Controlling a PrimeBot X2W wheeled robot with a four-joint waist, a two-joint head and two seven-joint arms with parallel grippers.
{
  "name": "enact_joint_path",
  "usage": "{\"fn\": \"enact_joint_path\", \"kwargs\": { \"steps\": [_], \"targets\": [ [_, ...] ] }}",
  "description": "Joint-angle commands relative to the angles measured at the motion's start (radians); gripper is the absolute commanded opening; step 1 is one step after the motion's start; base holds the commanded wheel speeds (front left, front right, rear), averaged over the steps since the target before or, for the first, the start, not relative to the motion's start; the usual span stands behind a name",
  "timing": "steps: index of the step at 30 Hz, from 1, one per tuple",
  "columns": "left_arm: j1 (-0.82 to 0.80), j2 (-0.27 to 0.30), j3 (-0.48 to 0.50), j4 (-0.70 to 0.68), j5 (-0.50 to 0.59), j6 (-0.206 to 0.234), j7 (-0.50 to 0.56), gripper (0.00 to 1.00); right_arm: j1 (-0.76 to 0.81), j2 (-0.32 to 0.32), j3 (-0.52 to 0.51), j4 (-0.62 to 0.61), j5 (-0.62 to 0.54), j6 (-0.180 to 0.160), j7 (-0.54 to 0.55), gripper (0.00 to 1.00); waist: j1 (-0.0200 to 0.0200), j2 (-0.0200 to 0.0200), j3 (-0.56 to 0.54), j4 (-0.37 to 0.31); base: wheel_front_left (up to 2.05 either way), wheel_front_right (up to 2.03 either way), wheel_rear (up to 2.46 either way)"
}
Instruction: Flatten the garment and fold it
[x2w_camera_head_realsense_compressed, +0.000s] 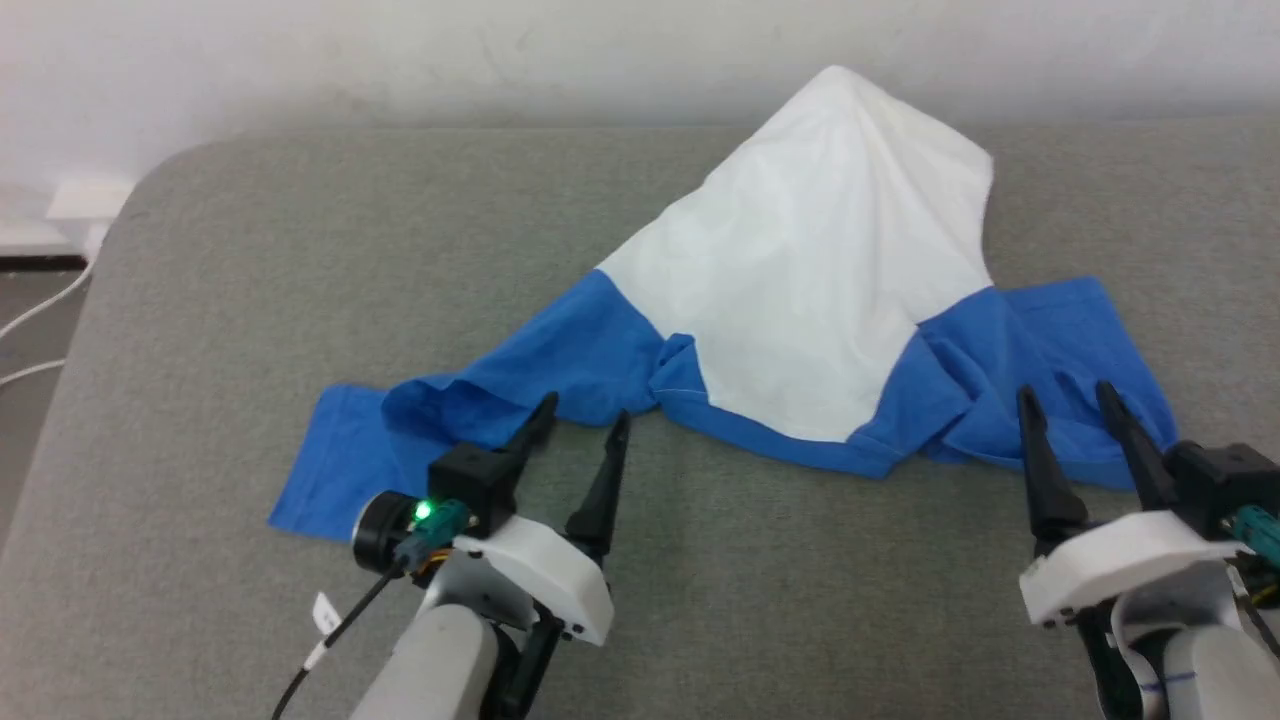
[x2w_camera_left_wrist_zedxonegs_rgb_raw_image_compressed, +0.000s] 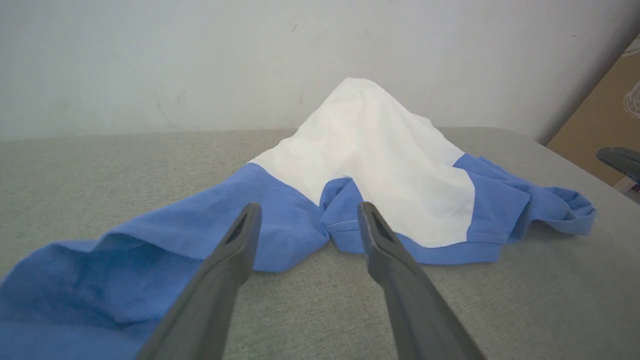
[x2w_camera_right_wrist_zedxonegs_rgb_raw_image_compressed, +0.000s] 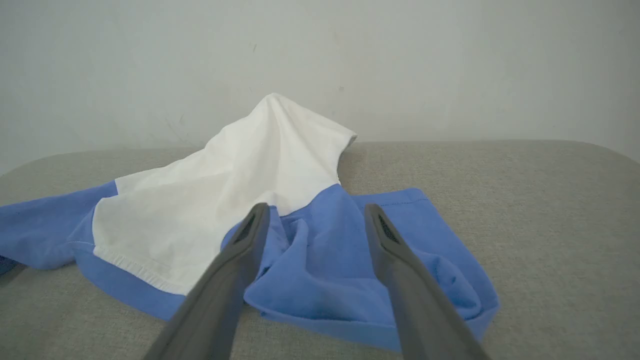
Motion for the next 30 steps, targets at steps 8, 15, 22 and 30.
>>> {"fn": "enact_joint_path", "kwargs": {
  "steps": [8, 15, 22, 30],
  "targets": [
    [-0.107, -0.011, -0.078, 0.1, 0.016, -0.059, 0.107, 1.0, 0.059, 0.005, 0.009, -0.063, 0.069, -0.001, 0.013, 1.0, 0.0003, 0.0, -0.008, -0.11, 0.0, 0.0, 0.0],
    [-0.214, -0.022, -0.082, 0.226, -0.007, -0.043, 0.281, 1.0, 0.04, 0.005, 0.04, -0.068, 0.089, -0.001, 0.009, 1.0, 0.0003, 0.0, 0.041, -0.157, 0.0, 0.0, 0.0],
    [-0.292, -0.026, -0.07, 0.289, -0.024, -0.001, 0.418, 1.0, 0.023, 0.005, 0.071, -0.058, 0.106, -0.001, 0.002, 1.0, 0.0003, 0.0, 0.085, -0.184, 0.0, 0.0, 0.0],
    [-0.297, -0.022, -0.107, 0.316, -0.05, -0.031, 0.592, 0.0, 0.018, 0.005, 0.073, -0.047, 0.107, -0.001, 0.0, 1.0, 0.0003, 0.0, 0.076, -0.179, 0.0, 0.0, 0.0]
  ]
}}
